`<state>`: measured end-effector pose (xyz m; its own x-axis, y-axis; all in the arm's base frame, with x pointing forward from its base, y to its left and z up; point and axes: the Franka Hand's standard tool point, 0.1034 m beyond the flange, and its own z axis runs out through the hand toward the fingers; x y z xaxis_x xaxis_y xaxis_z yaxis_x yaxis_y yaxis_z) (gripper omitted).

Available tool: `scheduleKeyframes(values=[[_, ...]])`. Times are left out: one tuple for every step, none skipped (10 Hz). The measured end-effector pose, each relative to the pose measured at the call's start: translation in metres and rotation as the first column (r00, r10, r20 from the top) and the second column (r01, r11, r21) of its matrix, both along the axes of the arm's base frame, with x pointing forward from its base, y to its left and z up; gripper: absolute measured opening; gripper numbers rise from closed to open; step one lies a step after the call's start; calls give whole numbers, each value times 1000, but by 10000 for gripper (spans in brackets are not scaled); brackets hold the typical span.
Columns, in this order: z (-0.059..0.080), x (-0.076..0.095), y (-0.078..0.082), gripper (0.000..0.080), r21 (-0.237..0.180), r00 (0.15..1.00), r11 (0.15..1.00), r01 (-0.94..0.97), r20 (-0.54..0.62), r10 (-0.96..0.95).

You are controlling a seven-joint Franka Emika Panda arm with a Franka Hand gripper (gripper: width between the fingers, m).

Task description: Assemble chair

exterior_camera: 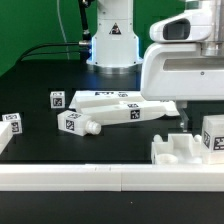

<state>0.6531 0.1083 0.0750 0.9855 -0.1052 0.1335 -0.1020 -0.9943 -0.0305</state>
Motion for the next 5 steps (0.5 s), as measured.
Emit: scheduleKeyframes(values=[[0,0,0,354,10,998,998,68,-2,-68],[0,0,0,283,16,994,993,113,-3,-113],[-1,0,0,283,27,981,981,194,-7,-194],[-1,0,1,284,38,961,960,277,-10,-277],[-1,-1,3,284,51,922,921,387,-12,-387]])
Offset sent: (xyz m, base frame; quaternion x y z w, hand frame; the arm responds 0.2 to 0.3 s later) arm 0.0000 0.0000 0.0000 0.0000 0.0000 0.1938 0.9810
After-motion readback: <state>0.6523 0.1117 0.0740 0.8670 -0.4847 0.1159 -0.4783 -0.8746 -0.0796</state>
